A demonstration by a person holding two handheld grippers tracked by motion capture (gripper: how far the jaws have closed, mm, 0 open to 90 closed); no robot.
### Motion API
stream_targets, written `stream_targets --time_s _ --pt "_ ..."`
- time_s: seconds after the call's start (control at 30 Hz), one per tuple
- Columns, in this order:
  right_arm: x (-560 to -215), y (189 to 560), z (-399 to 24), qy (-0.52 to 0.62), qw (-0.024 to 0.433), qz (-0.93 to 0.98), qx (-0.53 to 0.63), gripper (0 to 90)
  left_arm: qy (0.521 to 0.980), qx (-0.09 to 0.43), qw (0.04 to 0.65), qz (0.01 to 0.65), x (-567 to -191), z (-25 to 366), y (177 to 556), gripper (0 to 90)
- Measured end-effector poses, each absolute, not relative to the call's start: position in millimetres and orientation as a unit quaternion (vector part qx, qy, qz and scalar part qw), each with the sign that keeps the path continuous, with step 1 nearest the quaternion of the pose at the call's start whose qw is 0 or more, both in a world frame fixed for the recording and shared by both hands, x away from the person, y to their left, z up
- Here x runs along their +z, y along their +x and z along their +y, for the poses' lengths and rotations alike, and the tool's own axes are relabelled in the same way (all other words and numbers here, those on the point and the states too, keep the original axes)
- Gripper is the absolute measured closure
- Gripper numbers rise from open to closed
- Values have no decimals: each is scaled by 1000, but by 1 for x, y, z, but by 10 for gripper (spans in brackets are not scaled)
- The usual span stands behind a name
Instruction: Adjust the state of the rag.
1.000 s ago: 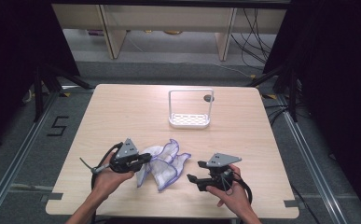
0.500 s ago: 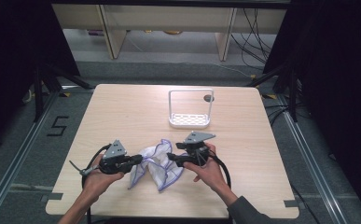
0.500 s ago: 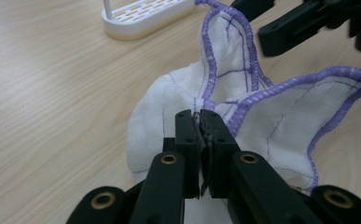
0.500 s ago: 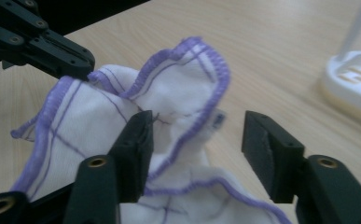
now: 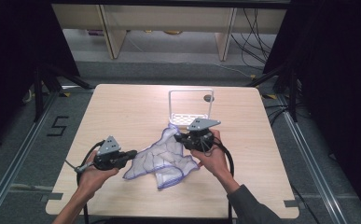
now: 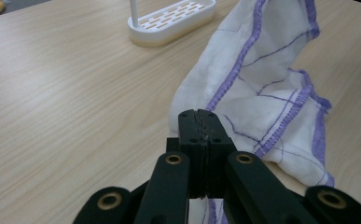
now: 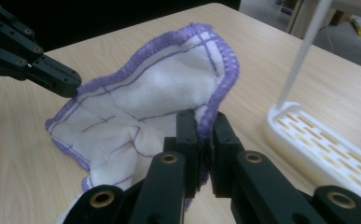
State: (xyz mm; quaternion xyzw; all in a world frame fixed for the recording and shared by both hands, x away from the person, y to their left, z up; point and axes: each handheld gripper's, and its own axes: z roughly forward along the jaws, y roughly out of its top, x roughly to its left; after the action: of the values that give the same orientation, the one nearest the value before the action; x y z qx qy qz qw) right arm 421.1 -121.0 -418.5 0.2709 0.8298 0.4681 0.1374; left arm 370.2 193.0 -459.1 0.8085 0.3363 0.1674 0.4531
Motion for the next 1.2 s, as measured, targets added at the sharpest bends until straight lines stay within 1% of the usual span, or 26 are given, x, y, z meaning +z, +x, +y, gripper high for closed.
stream_targets --time_s 0.03,0.1,0.13,0.17,0.23,0.33,0.37,0.43,0.47,0.5,0.53,0.6,0.67,0.7,0.77,0.97,1.0,1.07,1.1,1.17,1.2 --pt "-415 422 -123 280 138 829 463 852 810 170 452 334 -459 191 373 870" --pt "-411 429 -132 294 148 831 448 852 802 174 455 346 -461 187 379 803" --pt "-413 433 -136 300 149 834 439 851 799 178 456 350 -462 185 382 779" --pt "-416 439 -141 308 160 834 429 851 802 184 448 351 -462 185 384 752" --pt "-427 449 -151 344 151 830 412 851 797 176 457 354 -464 179 384 722" --pt "-448 463 -165 379 135 828 390 850 807 164 457 336 -464 167 379 674" --pt "-454 466 -167 383 142 821 398 850 812 156 455 331 -465 162 377 663" --pt "-461 469 -173 393 128 825 385 849 818 139 457 321 -466 153 374 635" --pt "-466 471 -175 390 134 824 388 849 815 132 462 323 -467 146 371 614" --pt "-469 471 -174 400 127 819 391 848 819 127 462 316 -467 141 369 593" --pt "-471 473 -175 391 130 826 385 848 821 126 463 310 -468 134 367 569" --pt "-473 473 -174 399 121 826 379 848 827 123 463 293 -469 123 365 510" --pt "-476 474 -172 398 133 822 385 848 834 118 464 274 -470 112 364 499" --pt "-474 474 -171 404 119 821 385 848 835 116 466 269 -470 107 363 496" --pt "-475 475 -170 404 120 822 383 847 838 117 467 257 -472 95 364 485" --pt "-477 477 -169 408 111 822 382 847 853 127 460 212 -476 71 374 513" --pt "-477 477 -169 406 116 820 387 847 858 122 456 200 -477 66 376 514" --pt "-479 478 -169 406 119 819 389 846 868 131 442 183 -481 61 380 520" --pt "-479 477 -169 408 117 818 387 846 866 132 448 180 -484 58 383 523" --pt "-478 477 -171 411 113 822 378 844 873 122 440 170 -490 55 387 565" --pt "-480 480 -173 395 124 824 386 844 877 124 432 168 -492 55 388 572"
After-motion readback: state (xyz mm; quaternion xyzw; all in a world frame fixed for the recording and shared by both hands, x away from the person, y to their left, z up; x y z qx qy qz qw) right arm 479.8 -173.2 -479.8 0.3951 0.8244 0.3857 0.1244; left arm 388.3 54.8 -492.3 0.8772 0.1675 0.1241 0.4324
